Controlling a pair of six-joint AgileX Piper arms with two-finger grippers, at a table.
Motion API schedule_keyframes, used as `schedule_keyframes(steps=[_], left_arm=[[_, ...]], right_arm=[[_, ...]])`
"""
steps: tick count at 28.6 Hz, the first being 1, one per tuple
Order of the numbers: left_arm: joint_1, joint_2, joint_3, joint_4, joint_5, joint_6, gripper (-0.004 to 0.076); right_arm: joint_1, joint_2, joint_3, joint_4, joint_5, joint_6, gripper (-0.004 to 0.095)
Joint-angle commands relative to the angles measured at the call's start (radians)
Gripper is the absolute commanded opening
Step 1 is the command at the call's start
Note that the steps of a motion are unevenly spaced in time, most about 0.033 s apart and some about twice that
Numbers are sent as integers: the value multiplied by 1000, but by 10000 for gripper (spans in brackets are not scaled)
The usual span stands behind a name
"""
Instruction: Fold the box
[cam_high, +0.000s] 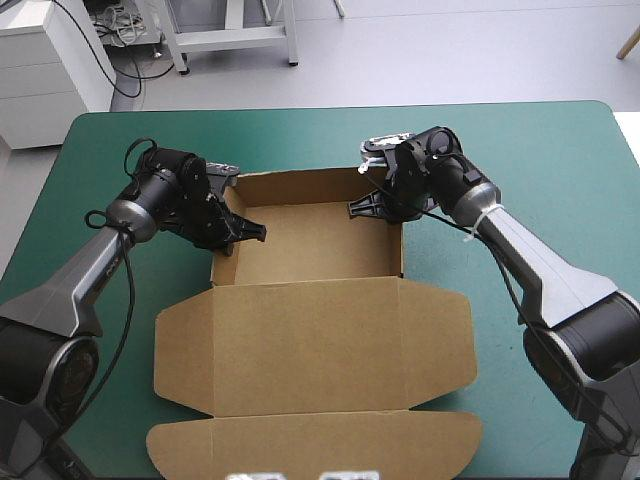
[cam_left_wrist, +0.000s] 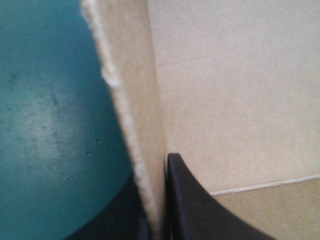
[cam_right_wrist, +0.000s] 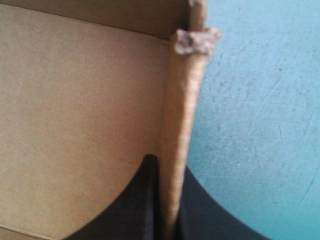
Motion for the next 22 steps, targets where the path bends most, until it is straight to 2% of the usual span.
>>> schedule_keyframes(steps=[1, 6, 17, 22], left_arm=[[-9, -34, -35, 12, -26, 24, -8], [-9, -23, -37, -28, -26, 24, -8], [-9, 19, -37, -41, -46, 24, -8], [-9, 53, -37, -63, -70, 26, -8]], right_arm=[[-2, -62, -25, -22, 26, -50, -16], [-2, -45, -25, -16, 26, -36, -16], [-2, 71, -25, 73, 24, -28, -16], [-2, 76, -27, 67, 24, -28, -13]])
